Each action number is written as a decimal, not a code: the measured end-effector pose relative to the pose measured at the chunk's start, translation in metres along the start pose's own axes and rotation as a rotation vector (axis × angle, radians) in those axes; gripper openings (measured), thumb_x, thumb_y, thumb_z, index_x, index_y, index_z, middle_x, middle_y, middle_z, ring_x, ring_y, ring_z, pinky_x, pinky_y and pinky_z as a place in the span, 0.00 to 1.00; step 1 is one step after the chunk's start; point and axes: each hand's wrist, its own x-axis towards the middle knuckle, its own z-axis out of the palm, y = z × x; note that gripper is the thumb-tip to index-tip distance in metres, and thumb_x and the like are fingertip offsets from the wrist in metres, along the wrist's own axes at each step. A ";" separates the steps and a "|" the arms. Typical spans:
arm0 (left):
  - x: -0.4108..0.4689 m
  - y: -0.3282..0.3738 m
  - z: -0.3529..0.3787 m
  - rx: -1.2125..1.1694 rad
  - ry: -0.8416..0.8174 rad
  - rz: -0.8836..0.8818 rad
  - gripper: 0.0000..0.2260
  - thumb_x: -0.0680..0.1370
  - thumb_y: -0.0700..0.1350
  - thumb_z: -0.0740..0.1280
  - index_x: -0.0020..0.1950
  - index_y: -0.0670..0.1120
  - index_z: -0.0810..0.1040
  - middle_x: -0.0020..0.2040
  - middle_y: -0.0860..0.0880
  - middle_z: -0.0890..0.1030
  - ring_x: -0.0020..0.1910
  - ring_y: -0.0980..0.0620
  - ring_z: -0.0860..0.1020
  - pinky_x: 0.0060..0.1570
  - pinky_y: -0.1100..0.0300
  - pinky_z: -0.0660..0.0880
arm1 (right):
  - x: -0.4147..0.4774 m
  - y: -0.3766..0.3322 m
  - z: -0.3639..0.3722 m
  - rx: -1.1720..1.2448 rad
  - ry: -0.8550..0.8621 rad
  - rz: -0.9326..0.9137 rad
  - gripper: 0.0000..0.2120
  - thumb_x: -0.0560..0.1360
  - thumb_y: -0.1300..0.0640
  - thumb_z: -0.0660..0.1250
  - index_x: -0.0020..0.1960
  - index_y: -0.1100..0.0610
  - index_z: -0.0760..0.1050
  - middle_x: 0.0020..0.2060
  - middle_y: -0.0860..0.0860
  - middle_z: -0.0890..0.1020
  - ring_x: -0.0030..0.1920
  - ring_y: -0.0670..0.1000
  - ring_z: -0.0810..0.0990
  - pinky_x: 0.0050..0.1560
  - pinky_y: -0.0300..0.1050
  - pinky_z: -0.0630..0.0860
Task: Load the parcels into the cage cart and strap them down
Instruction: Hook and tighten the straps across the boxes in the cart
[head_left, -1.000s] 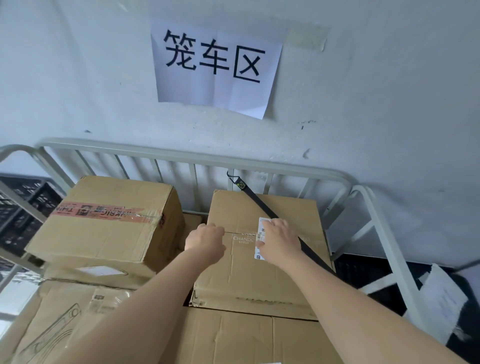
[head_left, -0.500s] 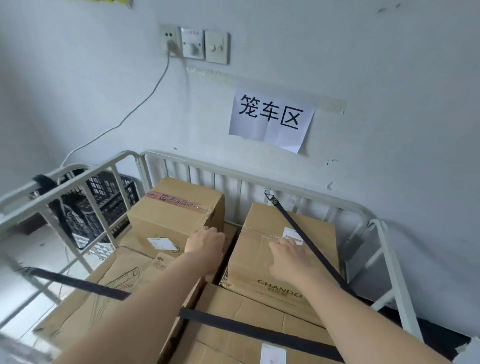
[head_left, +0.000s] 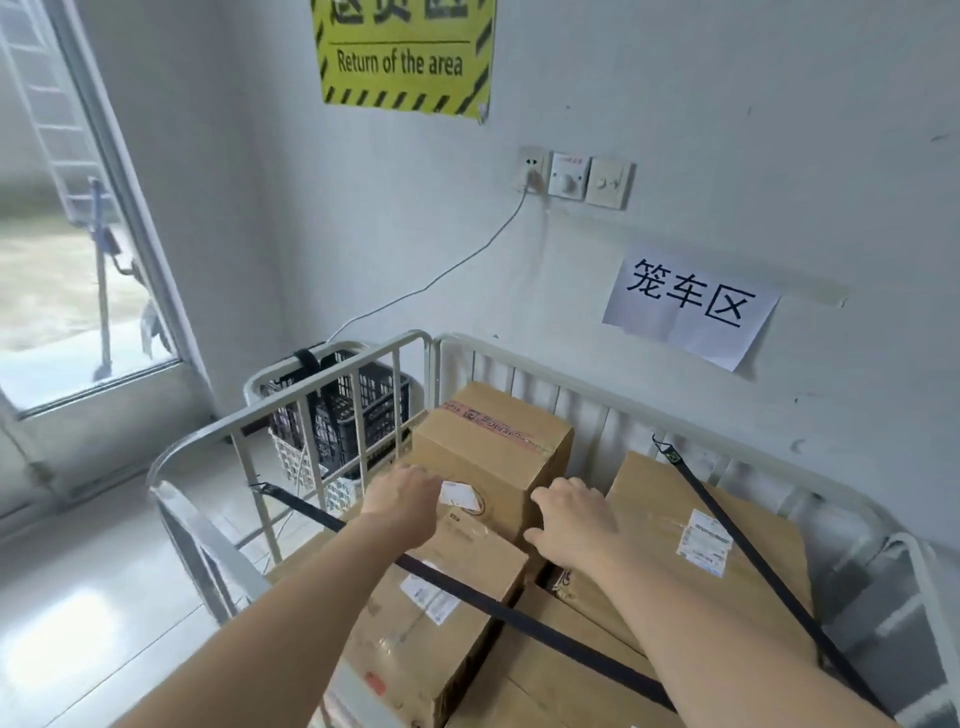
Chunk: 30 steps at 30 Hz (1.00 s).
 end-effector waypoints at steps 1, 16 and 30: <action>-0.004 -0.017 -0.003 0.005 0.013 -0.009 0.10 0.78 0.43 0.64 0.60 0.46 0.75 0.54 0.48 0.78 0.55 0.49 0.75 0.47 0.57 0.73 | 0.006 -0.015 -0.005 0.001 0.008 -0.008 0.21 0.78 0.44 0.62 0.66 0.54 0.72 0.61 0.54 0.75 0.63 0.57 0.71 0.61 0.52 0.69; -0.012 -0.260 -0.031 -0.008 0.131 -0.129 0.04 0.78 0.40 0.63 0.50 0.45 0.76 0.44 0.50 0.76 0.45 0.50 0.74 0.42 0.58 0.72 | 0.116 -0.225 -0.061 0.016 0.071 -0.097 0.21 0.78 0.45 0.62 0.67 0.54 0.71 0.64 0.54 0.75 0.65 0.56 0.70 0.65 0.52 0.69; 0.102 -0.383 -0.015 -0.001 0.103 -0.249 0.09 0.78 0.43 0.64 0.57 0.46 0.77 0.51 0.49 0.78 0.54 0.49 0.75 0.44 0.57 0.68 | 0.292 -0.297 -0.066 0.025 0.008 -0.149 0.23 0.77 0.42 0.62 0.68 0.53 0.70 0.60 0.53 0.75 0.62 0.56 0.72 0.62 0.55 0.72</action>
